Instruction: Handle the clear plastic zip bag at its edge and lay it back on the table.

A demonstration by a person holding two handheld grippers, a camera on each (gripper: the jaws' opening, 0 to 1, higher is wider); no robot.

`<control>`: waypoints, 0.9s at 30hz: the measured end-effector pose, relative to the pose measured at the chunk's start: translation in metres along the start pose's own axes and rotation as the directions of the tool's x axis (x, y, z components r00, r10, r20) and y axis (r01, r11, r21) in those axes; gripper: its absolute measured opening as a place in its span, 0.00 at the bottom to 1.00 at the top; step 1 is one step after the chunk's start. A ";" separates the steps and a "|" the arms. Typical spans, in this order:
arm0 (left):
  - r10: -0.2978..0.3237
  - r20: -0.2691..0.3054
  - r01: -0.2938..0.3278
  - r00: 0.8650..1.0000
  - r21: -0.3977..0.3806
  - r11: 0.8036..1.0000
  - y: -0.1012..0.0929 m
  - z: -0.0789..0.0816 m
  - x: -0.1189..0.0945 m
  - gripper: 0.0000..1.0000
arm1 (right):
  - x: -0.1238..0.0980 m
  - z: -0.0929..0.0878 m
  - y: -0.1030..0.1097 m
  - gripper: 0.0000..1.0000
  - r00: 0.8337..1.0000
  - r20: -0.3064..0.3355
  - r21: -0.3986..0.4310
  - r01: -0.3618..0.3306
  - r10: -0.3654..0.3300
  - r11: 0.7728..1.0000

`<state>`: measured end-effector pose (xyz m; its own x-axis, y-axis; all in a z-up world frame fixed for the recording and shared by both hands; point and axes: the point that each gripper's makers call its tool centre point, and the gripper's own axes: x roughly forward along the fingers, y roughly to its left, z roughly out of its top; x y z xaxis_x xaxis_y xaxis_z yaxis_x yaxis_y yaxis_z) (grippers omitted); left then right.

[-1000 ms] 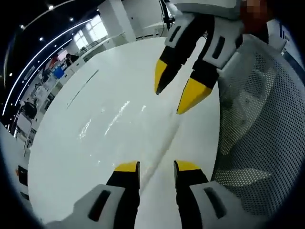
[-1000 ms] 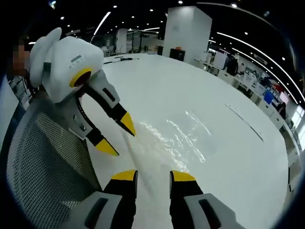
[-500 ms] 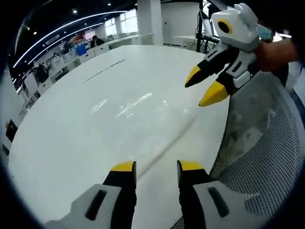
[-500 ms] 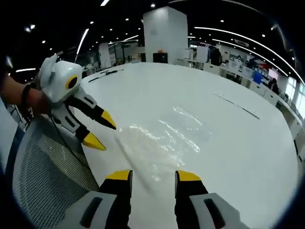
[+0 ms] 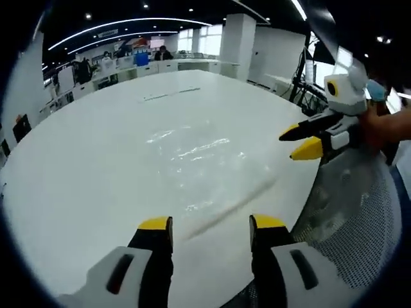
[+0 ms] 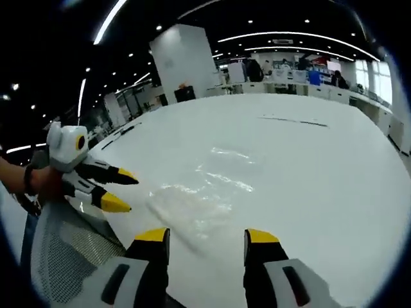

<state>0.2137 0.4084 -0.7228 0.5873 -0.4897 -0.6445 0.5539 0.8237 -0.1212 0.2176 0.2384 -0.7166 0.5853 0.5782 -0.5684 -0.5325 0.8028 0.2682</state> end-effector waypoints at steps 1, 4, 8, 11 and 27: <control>0.005 0.000 -0.005 1.000 -0.005 1.000 0.001 -0.001 0.000 0.50 | -0.002 0.000 -0.001 0.47 1.000 0.005 0.001 0.002 -0.002 1.000; 0.022 -0.004 -0.022 1.000 -0.024 0.999 0.010 -0.004 0.002 0.52 | -0.003 0.000 -0.003 0.48 1.000 0.020 0.009 0.010 -0.010 1.000; 0.042 0.019 -0.041 0.999 -0.042 0.998 0.012 0.002 -0.003 0.52 | -0.003 -0.003 -0.009 0.48 0.999 0.014 0.024 0.030 -0.030 0.999; 0.053 0.015 -0.053 0.998 -0.043 0.998 0.015 -0.001 -0.002 0.51 | -0.004 0.000 -0.009 0.48 0.999 0.027 0.029 0.031 -0.032 0.999; 0.080 -0.001 -0.080 0.997 -0.045 0.996 0.022 -0.005 -0.002 0.49 | -0.005 -0.001 -0.006 0.54 0.999 0.027 0.031 0.027 -0.027 0.999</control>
<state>0.2220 0.4291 -0.7283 0.6293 -0.4221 -0.6525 0.4781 0.8723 -0.1031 0.2171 0.2305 -0.7161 0.6161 0.5597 -0.5542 -0.4974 0.8221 0.2772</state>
